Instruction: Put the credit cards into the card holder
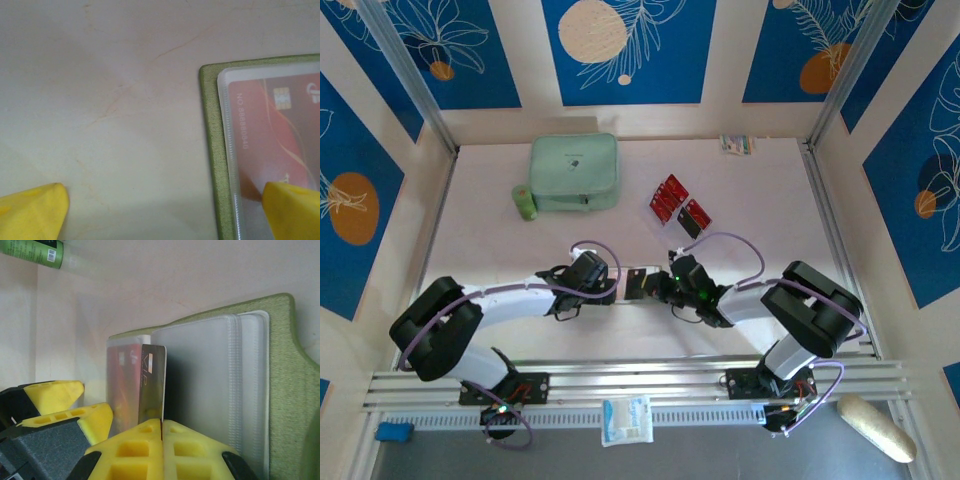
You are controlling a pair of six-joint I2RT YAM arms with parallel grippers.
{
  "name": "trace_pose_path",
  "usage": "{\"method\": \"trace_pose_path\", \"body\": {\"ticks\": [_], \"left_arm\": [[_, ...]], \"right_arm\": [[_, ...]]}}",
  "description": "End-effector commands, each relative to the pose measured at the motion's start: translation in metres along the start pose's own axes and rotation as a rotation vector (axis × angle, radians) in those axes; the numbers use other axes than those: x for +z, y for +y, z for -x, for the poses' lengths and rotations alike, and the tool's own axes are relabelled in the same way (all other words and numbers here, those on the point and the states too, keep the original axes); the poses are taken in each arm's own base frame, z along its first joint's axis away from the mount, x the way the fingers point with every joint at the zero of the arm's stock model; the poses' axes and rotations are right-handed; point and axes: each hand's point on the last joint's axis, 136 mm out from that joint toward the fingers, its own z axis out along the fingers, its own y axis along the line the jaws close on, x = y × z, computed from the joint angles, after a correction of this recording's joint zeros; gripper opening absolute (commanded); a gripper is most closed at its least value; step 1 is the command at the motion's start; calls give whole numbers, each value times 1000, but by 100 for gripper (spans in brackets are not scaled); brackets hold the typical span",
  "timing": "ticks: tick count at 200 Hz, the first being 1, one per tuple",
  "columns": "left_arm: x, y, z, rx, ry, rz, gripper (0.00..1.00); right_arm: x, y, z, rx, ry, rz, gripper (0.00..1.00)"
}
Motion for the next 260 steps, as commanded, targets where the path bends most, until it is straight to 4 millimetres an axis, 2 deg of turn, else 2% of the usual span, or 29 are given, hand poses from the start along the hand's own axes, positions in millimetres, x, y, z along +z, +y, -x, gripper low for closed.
{"method": "trace_pose_path", "body": {"ticks": [1, 181, 260], "left_arm": [[1, 10, -9, -8, 26, 27, 100], [2, 10, -11, -9, 25, 23, 100], [-2, 6, -4, -22, 9, 7, 100]], "right_arm": [[-2, -11, -5, -6, 2, -53, 0], [14, -11, -17, 28, 111, -64, 0], [25, -8, -26, 26, 264, -48, 0]]}}
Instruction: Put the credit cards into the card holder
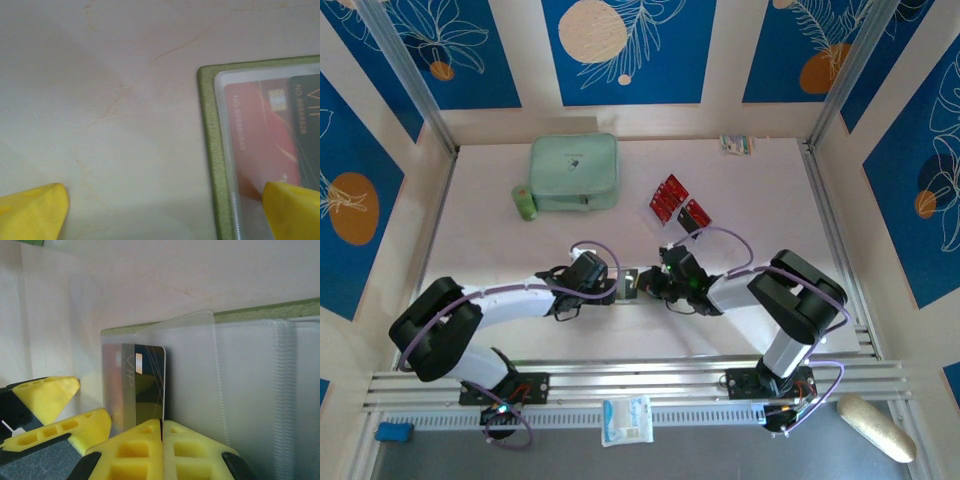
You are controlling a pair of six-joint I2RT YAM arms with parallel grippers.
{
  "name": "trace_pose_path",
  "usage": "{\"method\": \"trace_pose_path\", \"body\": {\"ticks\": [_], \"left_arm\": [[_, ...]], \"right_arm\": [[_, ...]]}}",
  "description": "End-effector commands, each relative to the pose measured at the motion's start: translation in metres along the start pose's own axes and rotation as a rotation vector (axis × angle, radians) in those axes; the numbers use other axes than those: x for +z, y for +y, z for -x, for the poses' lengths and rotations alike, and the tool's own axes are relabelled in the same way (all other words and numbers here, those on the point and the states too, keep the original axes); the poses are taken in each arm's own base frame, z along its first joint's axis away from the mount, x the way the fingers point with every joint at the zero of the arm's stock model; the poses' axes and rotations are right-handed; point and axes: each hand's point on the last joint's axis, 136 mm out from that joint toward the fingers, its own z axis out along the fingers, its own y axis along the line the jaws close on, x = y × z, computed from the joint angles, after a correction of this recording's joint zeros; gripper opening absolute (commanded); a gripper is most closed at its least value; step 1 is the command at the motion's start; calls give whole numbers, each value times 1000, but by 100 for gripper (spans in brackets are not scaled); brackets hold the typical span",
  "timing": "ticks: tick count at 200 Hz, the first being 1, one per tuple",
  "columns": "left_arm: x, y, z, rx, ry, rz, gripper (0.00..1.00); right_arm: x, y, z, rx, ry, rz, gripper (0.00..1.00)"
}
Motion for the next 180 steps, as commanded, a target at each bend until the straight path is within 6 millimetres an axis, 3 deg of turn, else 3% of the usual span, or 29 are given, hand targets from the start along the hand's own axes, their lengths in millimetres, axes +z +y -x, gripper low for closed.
{"method": "trace_pose_path", "body": {"ticks": [1, 9, 32, 47, 93, 143, 180], "left_arm": [[-2, 6, -4, -20, 15, 12, 100], [-4, 4, -1, -27, 8, 5, 100], [-11, 2, 6, -46, -12, -10, 100], [-16, 3, 12, -67, -30, -14, 100], [-19, 15, 17, -111, -42, 2, 100], [-8, 35, 1, -127, 12, 68, 100], [0, 39, -8, -118, 42, 86, 100]], "right_arm": [[5, -14, -20, -5, 132, -47, 0], [4, -13, -20, -9, 159, -46, 5], [-5, -9, -16, -48, 195, -48, 35], [-16, -4, -10, -84, 196, -55, 40], [-32, 16, 9, -205, 200, -86, 35], [-12, 28, 8, -248, 267, -80, 16], [2, 19, 0, -249, 297, -112, 12]]}}
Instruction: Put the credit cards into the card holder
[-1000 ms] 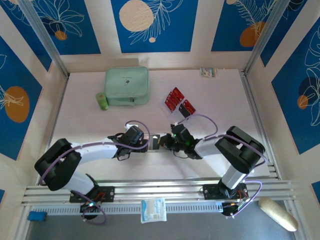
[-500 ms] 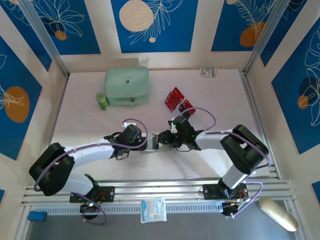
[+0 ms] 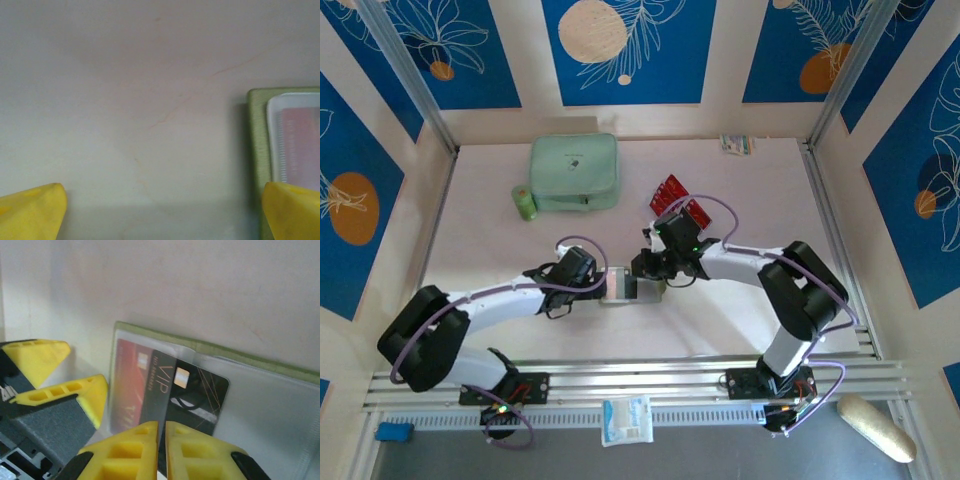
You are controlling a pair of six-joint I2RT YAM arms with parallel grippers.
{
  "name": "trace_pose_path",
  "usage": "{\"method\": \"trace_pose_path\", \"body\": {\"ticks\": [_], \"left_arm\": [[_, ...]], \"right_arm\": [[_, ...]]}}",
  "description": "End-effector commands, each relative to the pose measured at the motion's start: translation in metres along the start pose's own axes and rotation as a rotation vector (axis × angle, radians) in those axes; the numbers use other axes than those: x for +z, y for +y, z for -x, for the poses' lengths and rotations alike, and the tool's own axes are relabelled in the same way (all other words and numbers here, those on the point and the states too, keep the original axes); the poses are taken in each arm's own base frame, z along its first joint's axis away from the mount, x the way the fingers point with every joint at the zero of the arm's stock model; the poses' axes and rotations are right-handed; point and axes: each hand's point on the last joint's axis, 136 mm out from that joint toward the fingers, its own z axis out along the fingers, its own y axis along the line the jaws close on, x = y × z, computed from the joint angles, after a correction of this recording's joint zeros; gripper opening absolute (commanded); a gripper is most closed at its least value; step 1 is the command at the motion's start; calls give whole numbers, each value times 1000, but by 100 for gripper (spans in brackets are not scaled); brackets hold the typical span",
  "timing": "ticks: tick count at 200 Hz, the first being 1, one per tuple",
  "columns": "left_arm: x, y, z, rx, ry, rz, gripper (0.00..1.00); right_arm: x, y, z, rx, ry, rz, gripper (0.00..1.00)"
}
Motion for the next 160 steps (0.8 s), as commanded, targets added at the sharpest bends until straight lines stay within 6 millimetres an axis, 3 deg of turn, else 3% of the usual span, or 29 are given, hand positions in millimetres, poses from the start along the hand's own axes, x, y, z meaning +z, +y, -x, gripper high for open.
{"method": "trace_pose_path", "body": {"ticks": [1, 44, 94, 160], "left_arm": [[7, 12, -12, -7, 38, 43, 100], [12, 12, -14, 12, 47, 49, 100], [12, 12, -15, 12, 45, 43, 100], [-1, 13, -6, -3, 6, 30, 100]], "right_arm": [[9, -3, -13, -10, 66, -19, 12], [30, -8, -24, -6, 123, -55, 6], [43, 3, -27, -4, 153, -36, 4], [13, 18, -11, -37, 81, -26, 4]]}}
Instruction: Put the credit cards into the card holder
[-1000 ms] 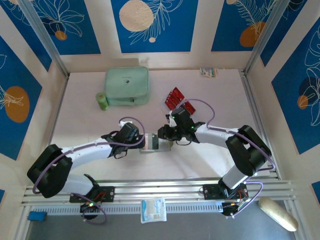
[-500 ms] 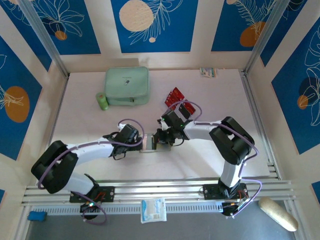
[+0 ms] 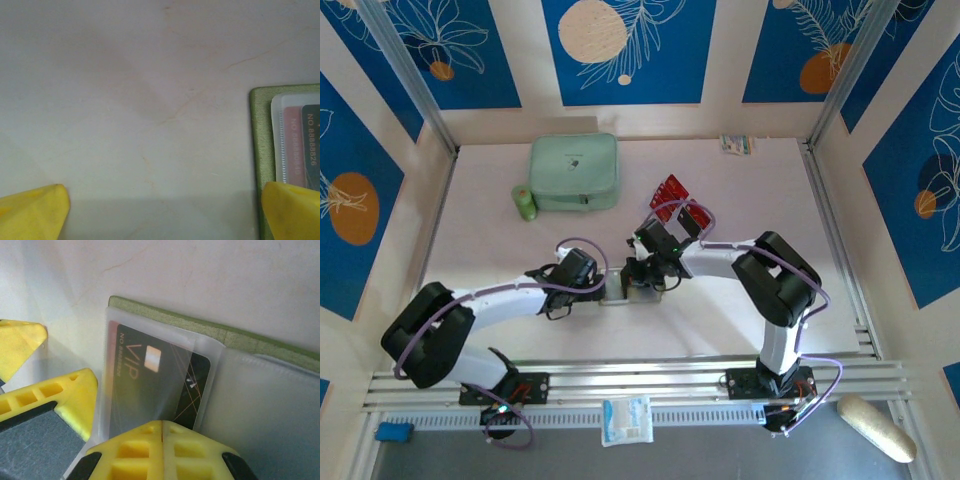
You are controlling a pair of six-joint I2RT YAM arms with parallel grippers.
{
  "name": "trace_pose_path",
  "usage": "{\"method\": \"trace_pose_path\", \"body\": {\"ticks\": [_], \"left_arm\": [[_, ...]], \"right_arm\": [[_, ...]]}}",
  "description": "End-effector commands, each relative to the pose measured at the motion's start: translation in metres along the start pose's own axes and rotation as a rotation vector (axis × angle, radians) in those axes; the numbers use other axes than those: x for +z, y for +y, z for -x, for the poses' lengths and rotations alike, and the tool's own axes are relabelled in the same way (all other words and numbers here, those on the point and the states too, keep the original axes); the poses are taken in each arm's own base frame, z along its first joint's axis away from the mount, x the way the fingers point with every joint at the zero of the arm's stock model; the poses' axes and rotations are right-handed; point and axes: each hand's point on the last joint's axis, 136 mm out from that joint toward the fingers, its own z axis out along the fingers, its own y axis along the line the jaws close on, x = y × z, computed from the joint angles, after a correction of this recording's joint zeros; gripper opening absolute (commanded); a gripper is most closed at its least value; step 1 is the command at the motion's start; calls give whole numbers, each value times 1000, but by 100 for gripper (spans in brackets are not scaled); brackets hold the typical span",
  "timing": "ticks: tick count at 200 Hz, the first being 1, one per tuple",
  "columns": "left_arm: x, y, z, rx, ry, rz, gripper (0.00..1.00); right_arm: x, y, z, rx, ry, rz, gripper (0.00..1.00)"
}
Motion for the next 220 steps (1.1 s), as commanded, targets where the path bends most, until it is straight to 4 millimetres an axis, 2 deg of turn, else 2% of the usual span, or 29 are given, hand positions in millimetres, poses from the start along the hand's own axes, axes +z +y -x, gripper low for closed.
{"method": "trace_pose_path", "body": {"ticks": [1, 35, 111, 220], "left_arm": [[-4, 10, -4, -7, 6, 16, 100], [-5, 13, -5, -10, 2, 24, 100], [7, 16, -15, 1, 42, 42, 100], [12, 15, -17, 5, 51, 39, 100]], "right_arm": [[-19, 8, 2, -18, -21, 0, 4], [-27, 0, 7, -24, -39, -50, 4], [-15, -15, 4, -8, -7, -100, 0], [6, -6, -2, -20, 44, -88, 0]]}}
